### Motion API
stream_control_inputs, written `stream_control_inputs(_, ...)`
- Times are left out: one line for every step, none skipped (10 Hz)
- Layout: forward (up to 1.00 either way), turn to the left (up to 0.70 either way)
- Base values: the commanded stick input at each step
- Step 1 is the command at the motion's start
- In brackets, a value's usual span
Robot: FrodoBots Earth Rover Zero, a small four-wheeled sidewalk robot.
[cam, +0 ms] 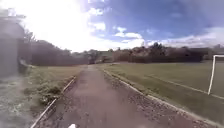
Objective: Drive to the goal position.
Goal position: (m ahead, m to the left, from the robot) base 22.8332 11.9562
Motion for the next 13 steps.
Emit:
stream_control_inputs(0.70, 0.21)
stream_control_inputs(0.70, 0.06)
stream_control_inputs(0.70, 0.00)
stream_control_inputs(0.70, 0.00)
stream_control_inputs(0.70, 0.00)
stream_control_inputs(0.70, 0.00)
stream_control_inputs(0.70, 0.00)
stream_control_inputs(0.70, 0.00)
stream_control_inputs(0.70, 0.00)
stream_control_inputs(0.70, 0.00)
stream_control_inputs(0.70, 0.00)
stream_control_inputs(0.70, 0.23)
stream_control_inputs(0.70, 0.30)
